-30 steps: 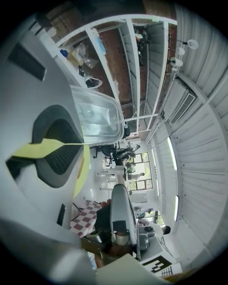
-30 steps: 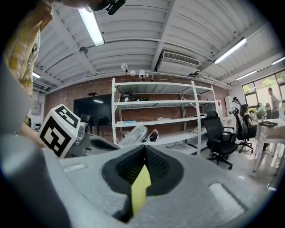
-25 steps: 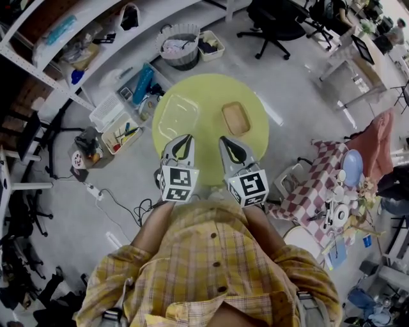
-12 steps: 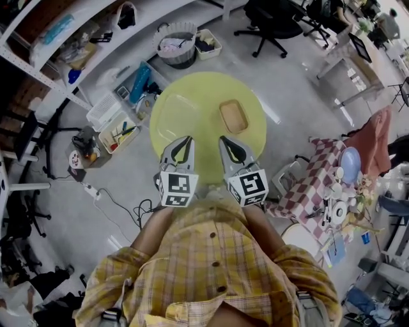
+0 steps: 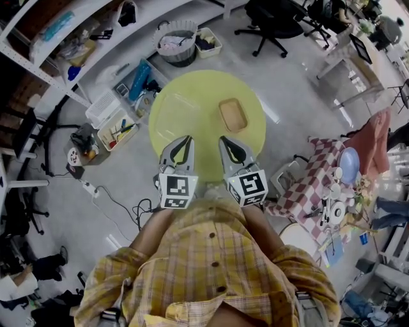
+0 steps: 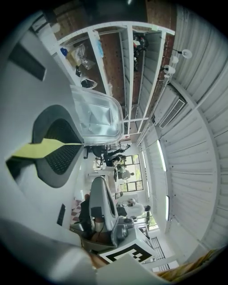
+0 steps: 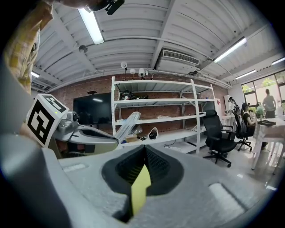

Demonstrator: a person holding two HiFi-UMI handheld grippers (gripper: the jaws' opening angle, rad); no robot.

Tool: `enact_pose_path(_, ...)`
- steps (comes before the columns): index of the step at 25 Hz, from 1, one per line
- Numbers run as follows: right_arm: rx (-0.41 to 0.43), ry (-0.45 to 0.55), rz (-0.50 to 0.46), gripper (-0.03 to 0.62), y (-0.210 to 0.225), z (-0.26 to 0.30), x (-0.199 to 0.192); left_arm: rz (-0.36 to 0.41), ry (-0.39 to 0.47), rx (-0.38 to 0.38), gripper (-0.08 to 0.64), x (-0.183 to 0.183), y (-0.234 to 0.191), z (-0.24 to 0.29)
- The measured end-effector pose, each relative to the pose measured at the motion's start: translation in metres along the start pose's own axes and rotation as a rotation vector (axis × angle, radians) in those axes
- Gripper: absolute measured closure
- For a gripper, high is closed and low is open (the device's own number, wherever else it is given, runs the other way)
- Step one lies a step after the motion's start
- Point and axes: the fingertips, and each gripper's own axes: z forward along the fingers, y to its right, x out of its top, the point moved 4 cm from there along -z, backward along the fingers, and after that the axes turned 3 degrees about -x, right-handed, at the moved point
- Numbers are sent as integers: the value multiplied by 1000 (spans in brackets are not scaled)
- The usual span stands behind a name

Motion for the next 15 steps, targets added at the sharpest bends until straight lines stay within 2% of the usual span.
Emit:
enact_pose_path(8,-1,10,20,595,0,-5,-3,2,39,27,548,3,0,-9)
enact_pose_path(15,-5,3,27,595,-2,-4,-5,-1,35,17,548,0,-1,-10)
